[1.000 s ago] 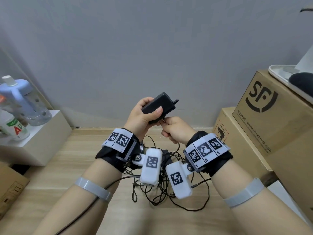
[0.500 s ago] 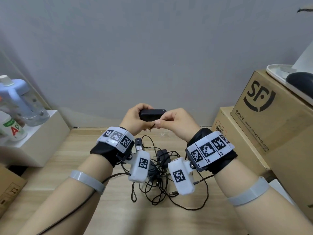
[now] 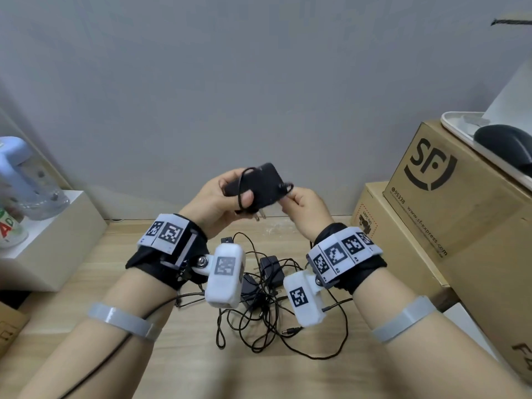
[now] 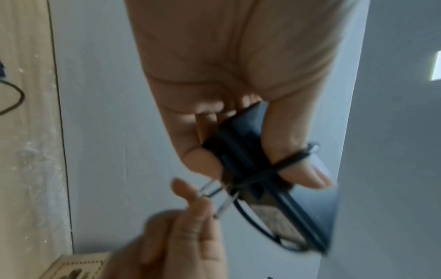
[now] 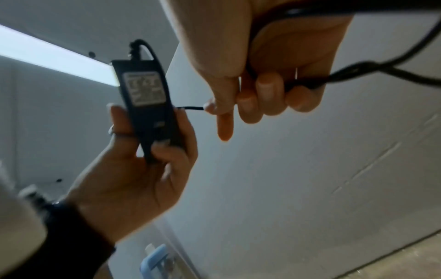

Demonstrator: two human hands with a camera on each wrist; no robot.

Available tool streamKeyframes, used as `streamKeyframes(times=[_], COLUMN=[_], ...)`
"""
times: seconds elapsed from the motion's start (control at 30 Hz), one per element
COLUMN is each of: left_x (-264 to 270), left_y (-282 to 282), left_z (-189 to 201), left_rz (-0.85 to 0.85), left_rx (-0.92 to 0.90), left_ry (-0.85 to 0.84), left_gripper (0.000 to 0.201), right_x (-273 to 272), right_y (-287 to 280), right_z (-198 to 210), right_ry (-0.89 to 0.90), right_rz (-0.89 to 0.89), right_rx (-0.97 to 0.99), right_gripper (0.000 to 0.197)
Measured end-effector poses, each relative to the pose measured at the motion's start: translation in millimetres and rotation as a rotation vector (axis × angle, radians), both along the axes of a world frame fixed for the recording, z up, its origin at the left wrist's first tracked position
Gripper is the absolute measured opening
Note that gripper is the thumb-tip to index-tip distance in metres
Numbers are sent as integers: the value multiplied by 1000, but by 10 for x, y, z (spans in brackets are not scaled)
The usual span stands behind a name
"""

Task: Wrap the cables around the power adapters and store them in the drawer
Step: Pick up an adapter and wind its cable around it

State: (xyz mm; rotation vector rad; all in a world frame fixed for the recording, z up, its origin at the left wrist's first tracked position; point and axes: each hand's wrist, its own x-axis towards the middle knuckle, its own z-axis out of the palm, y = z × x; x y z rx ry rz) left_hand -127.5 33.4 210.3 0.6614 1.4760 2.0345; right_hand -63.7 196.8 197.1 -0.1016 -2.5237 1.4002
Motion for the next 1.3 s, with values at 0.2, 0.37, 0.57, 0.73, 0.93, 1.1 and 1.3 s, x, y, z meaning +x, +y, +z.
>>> streamKeyframes(times=[0.2, 0.37, 0.57, 0.73, 0.93, 1.1, 1.3], left_x=[-15, -25, -102, -158, -89, -57, -84], left_y=[68, 94, 70, 19, -31, -113, -122], left_z=[15, -34, -138, -359, -442, -294, -252], left_rz=[231, 359, 427, 398, 2, -308, -369], left_rx=[-14, -117, -294, -608, -786, -608, -125], left_ry=[-44, 10, 211, 418, 413, 298, 71], left_gripper=[49, 26, 35, 40, 44, 46, 55], right_x=[31, 45, 82, 75, -19, -103, -107], right_y=[-151, -210, -282, -282, -191, -67, -62], right_z=[-95, -5, 42, 54, 149, 79, -72], right_ry=[-260, -281, -355, -241, -51, -35, -74], right_rz=[198, 257, 296, 240, 109, -34, -19], right_rx=[36, 115, 88, 78, -43, -171, -249], right_gripper=[27, 23, 24, 27, 26, 31, 32])
